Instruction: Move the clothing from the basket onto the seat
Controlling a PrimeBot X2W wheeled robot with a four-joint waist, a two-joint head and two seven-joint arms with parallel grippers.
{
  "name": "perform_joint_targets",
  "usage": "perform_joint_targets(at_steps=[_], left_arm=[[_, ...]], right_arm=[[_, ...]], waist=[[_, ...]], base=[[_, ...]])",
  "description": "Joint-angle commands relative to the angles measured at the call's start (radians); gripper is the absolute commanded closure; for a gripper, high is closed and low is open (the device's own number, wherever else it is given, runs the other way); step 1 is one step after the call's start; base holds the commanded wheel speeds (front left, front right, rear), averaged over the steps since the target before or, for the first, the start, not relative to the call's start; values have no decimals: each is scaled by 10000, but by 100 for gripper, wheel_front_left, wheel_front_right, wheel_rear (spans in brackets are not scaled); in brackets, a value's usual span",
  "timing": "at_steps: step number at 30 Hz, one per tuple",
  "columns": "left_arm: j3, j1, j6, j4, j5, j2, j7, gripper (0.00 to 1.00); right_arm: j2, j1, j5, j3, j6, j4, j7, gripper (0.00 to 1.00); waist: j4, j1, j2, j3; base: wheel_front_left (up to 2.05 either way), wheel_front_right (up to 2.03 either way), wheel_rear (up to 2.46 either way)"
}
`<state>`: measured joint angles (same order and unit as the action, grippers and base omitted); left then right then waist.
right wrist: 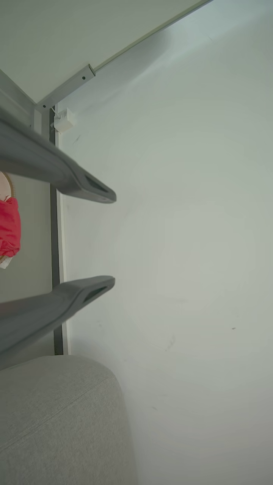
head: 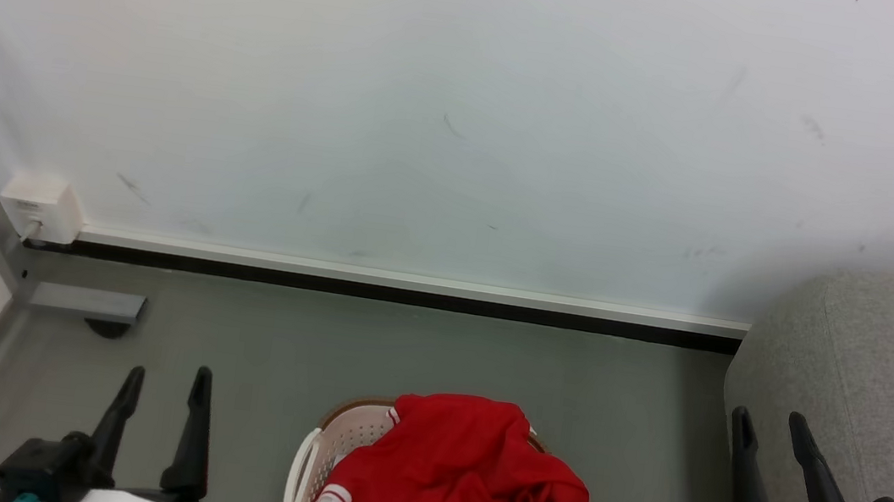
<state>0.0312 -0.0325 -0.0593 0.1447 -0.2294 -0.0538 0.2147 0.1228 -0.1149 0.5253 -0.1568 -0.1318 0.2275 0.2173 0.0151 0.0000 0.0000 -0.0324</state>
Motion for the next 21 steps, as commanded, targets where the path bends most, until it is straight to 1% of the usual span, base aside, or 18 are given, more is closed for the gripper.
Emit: perform_joint_targets(at_steps=[1,21], left_arm=[[50,72,16,-104,307,-56,117,0],[71,125,-39,-102,1816,-8,465,0]], right_arm=[[21,-124,-232,1,17,-68,73,0],[86,-137,-1358,-180,20,-88,439,0]], waist=[[-3,0,0,1],[4,0,0,-77]], base=[[0,0,0],[0,0,0]])
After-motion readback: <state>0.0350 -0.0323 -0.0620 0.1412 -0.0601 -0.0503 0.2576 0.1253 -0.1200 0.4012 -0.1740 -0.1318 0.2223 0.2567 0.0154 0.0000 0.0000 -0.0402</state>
